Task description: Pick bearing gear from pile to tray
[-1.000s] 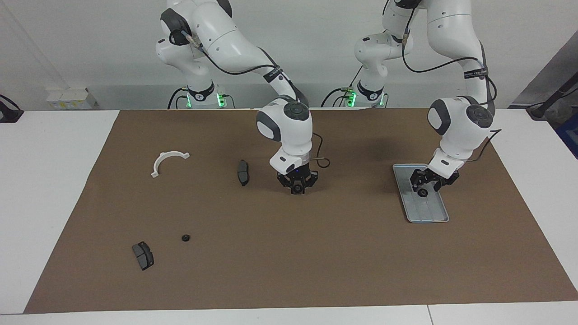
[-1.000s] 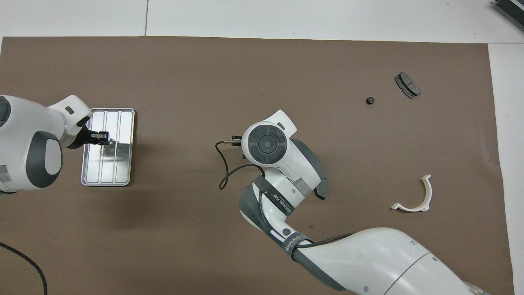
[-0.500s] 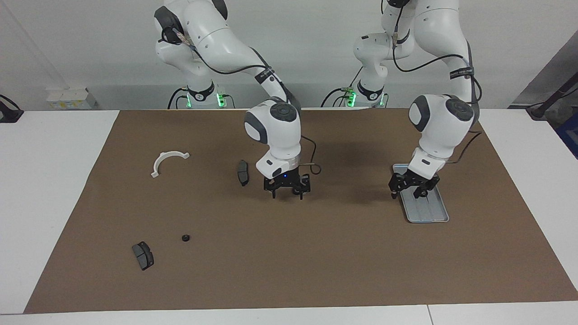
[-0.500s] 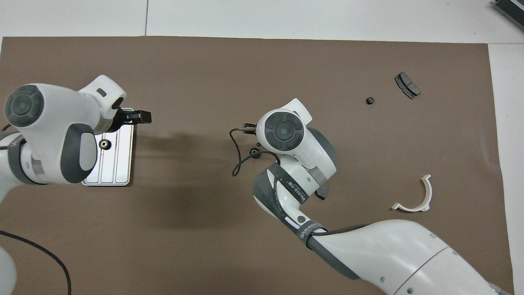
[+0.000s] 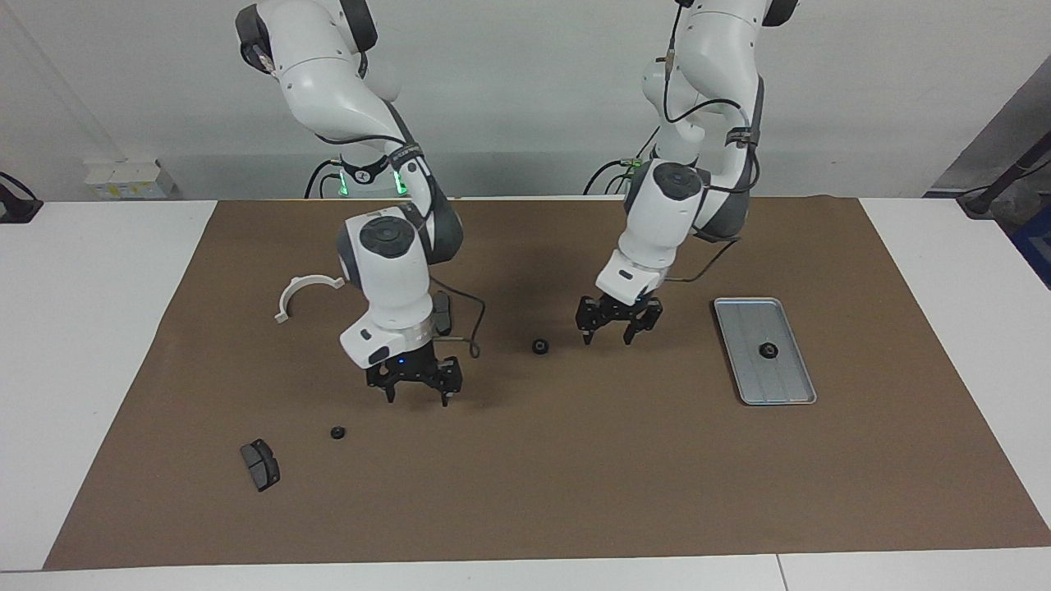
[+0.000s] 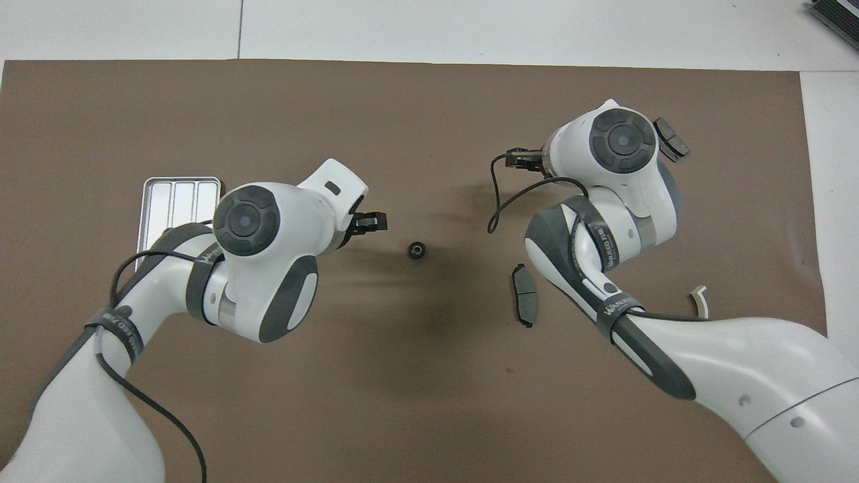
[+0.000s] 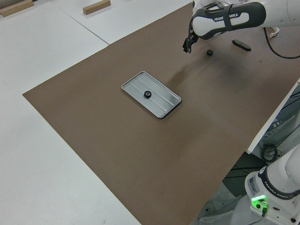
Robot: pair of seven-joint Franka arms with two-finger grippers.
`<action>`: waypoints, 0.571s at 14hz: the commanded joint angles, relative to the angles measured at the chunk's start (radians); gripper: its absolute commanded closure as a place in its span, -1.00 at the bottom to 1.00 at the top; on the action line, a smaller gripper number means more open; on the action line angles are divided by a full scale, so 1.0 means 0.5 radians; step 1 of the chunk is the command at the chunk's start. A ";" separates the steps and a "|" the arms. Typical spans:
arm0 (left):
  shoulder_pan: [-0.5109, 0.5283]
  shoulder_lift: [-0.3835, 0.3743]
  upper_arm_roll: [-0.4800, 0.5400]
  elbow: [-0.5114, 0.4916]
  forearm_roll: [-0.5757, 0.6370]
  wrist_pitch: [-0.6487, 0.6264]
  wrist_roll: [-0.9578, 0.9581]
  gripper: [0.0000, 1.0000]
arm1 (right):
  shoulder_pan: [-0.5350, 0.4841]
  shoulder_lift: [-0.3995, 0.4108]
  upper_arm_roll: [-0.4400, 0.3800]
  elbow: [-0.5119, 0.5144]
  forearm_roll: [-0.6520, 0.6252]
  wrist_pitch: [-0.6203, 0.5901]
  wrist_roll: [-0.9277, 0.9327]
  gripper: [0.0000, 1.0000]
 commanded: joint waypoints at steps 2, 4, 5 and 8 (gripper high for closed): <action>-0.182 0.242 0.043 0.256 0.216 0.016 -0.255 -0.62 | -0.201 0.142 0.032 0.161 0.206 0.004 -0.368 -1.00; -0.210 0.316 0.040 0.360 0.235 0.010 -0.274 -0.57 | -0.278 0.219 0.032 0.210 0.213 0.007 -0.466 -1.00; -0.247 0.374 0.043 0.397 0.238 0.010 -0.274 -0.54 | -0.284 0.238 0.029 0.214 0.213 0.010 -0.473 -1.00; -0.272 0.408 0.049 0.407 0.315 0.016 -0.268 -0.49 | -0.339 0.259 0.029 0.198 0.219 0.013 -0.522 -1.00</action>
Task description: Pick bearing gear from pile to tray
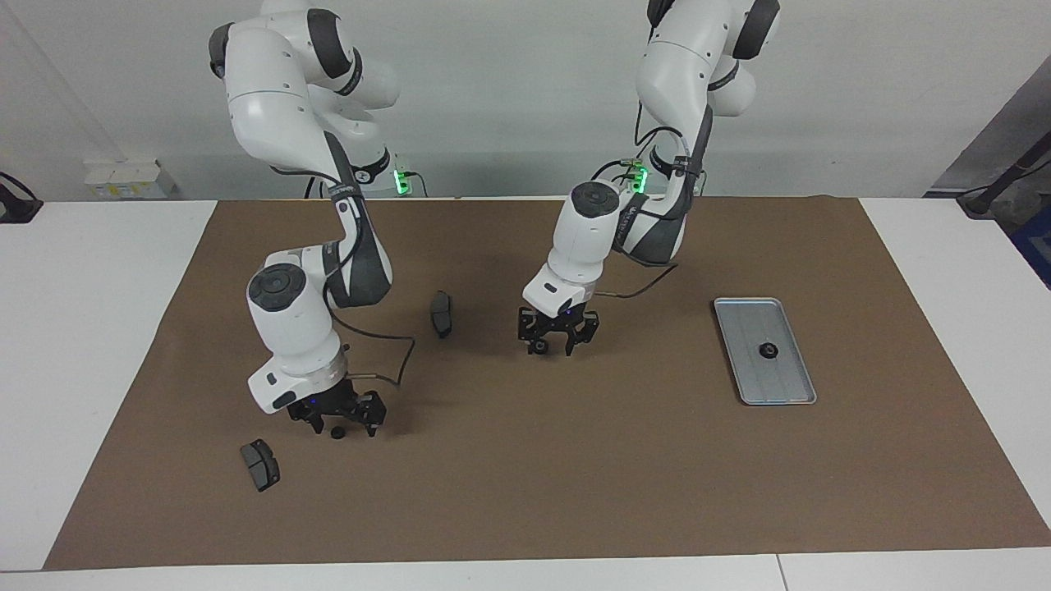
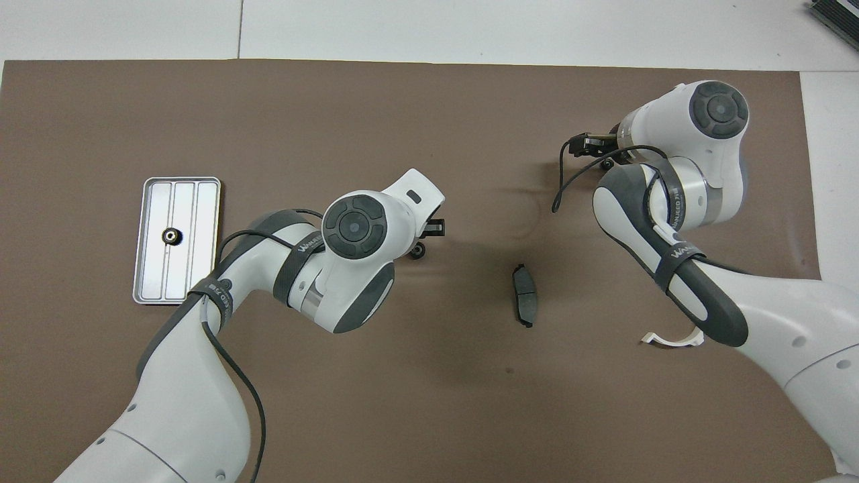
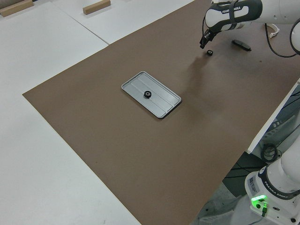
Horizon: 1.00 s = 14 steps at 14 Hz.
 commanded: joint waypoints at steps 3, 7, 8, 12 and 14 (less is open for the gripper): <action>-0.033 0.043 0.037 0.003 0.110 0.007 -0.032 -0.40 | -0.050 0.041 0.030 0.031 0.051 0.003 -0.075 -0.73; -0.051 0.031 0.037 -0.061 0.113 0.007 -0.032 -0.21 | -0.066 0.023 0.030 -0.076 0.048 0.070 -0.065 -0.49; -0.057 0.022 0.037 -0.086 0.113 0.010 -0.032 -0.18 | -0.066 0.022 0.030 -0.076 0.051 0.070 -0.068 -0.32; -0.100 0.006 0.037 -0.129 0.113 0.004 -0.032 -0.02 | -0.063 0.013 0.030 -0.061 0.048 0.076 -0.056 0.90; -0.104 0.003 0.034 -0.135 0.113 -0.005 -0.032 0.15 | -0.041 -0.017 0.033 -0.061 0.048 0.067 -0.013 1.00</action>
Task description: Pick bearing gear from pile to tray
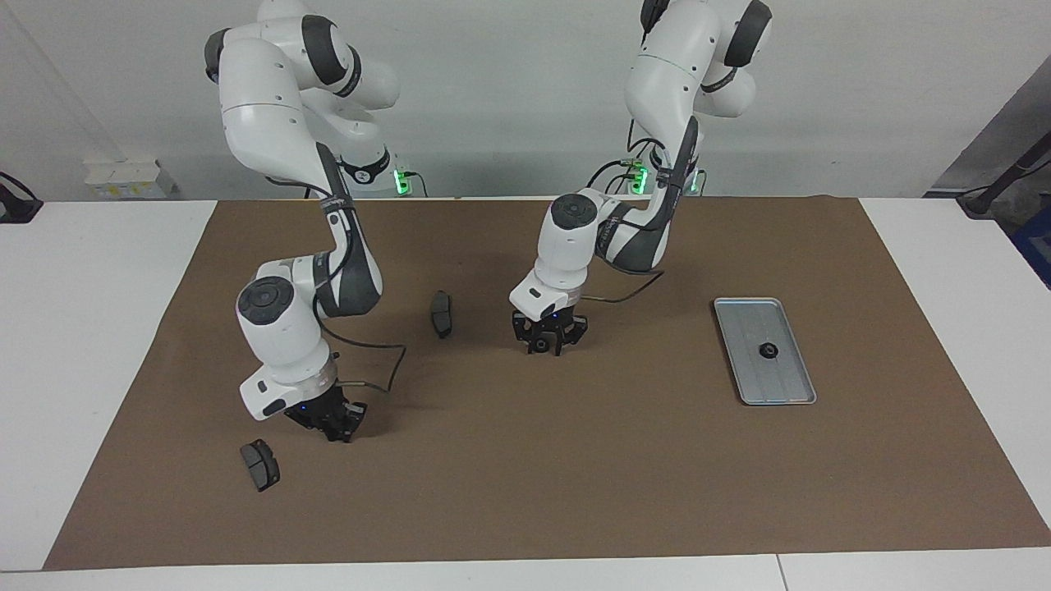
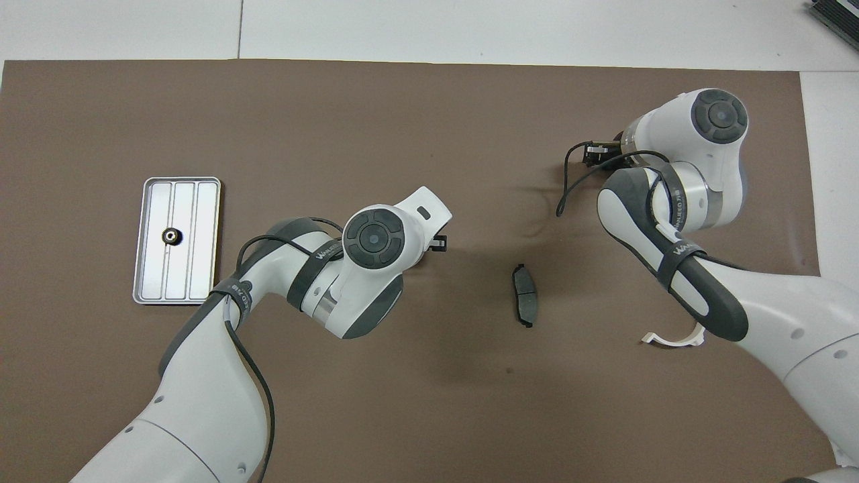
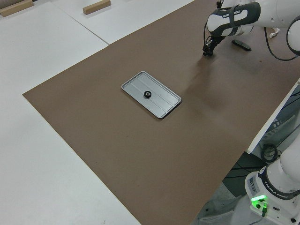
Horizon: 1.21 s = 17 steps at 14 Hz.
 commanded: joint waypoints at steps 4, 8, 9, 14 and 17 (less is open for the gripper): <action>-0.052 -0.039 0.028 -0.058 0.029 -0.036 -0.029 0.59 | 0.192 -0.157 0.034 -0.035 0.043 -0.050 0.188 1.00; -0.012 -0.030 0.034 0.086 0.029 -0.226 -0.023 0.63 | 0.438 -0.172 0.031 -0.035 0.024 -0.057 0.537 1.00; 0.034 -0.021 0.046 0.202 0.026 -0.369 -0.020 0.63 | 0.471 -0.175 0.031 -0.035 0.024 -0.057 0.581 1.00; 0.549 -0.097 0.040 0.347 0.001 -0.561 0.277 0.62 | 0.566 -0.191 0.034 -0.038 0.024 -0.078 0.624 1.00; 0.898 -0.177 0.037 0.308 -0.069 -0.686 0.746 0.56 | 0.790 -0.230 0.031 -0.045 0.015 -0.176 0.795 1.00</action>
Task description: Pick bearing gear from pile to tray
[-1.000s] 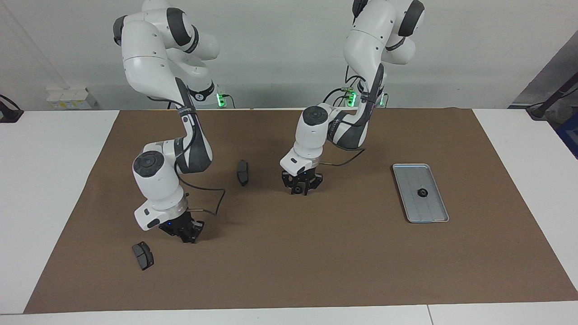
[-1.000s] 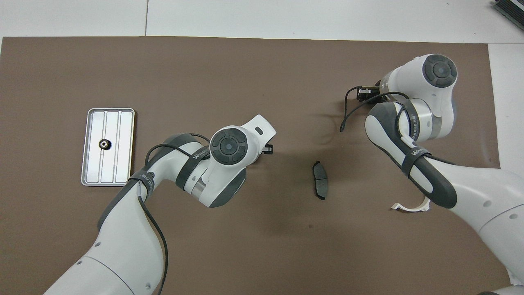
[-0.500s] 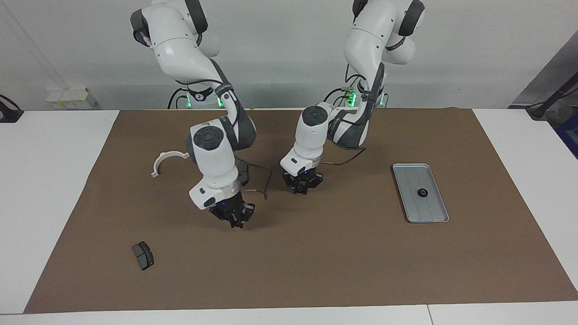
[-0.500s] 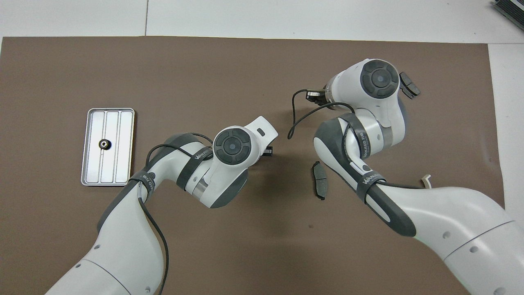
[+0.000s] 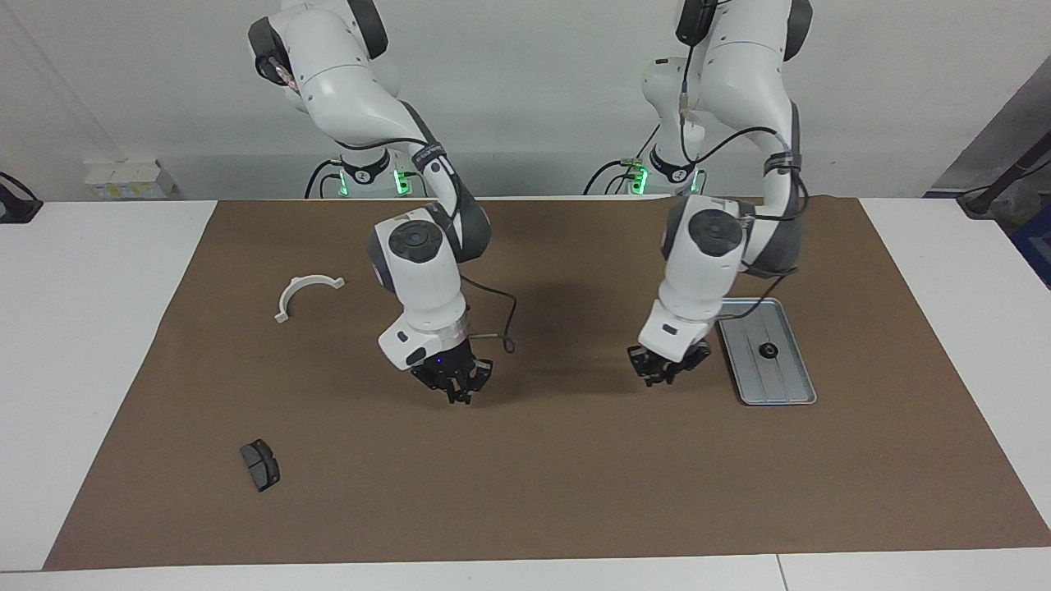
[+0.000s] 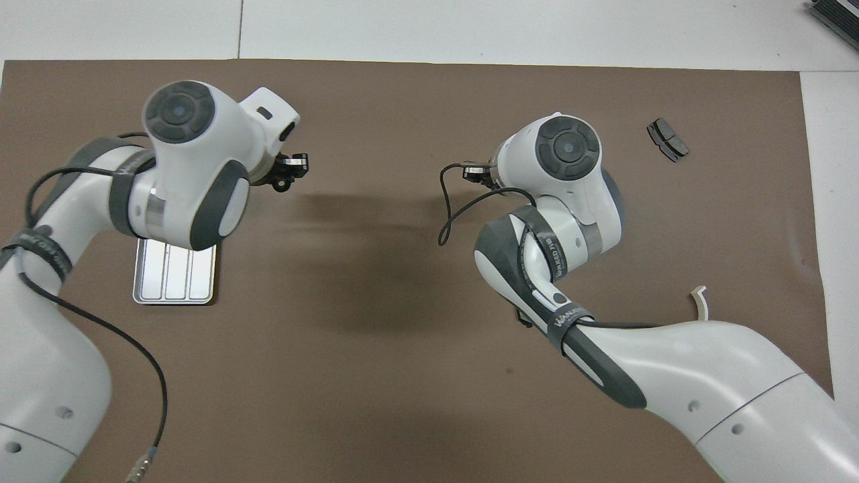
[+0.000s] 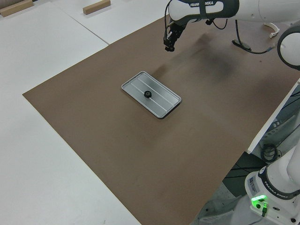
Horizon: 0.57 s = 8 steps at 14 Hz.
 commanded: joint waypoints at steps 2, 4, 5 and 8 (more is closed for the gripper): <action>0.354 -0.123 -0.030 -0.092 -0.122 -0.155 0.563 0.55 | 0.245 -0.107 -0.009 -0.094 0.004 -0.080 0.252 1.00; 0.498 -0.175 -0.030 -0.187 -0.144 -0.174 0.803 0.55 | 0.322 -0.141 -0.009 -0.146 0.004 -0.083 0.301 1.00; 0.557 -0.193 -0.030 -0.248 -0.147 -0.165 0.901 0.55 | 0.340 -0.162 -0.006 -0.195 0.004 -0.077 0.314 0.95; 0.677 -0.273 -0.030 -0.436 -0.208 -0.104 1.113 0.55 | 0.374 -0.196 -0.006 -0.327 0.004 -0.010 0.332 0.68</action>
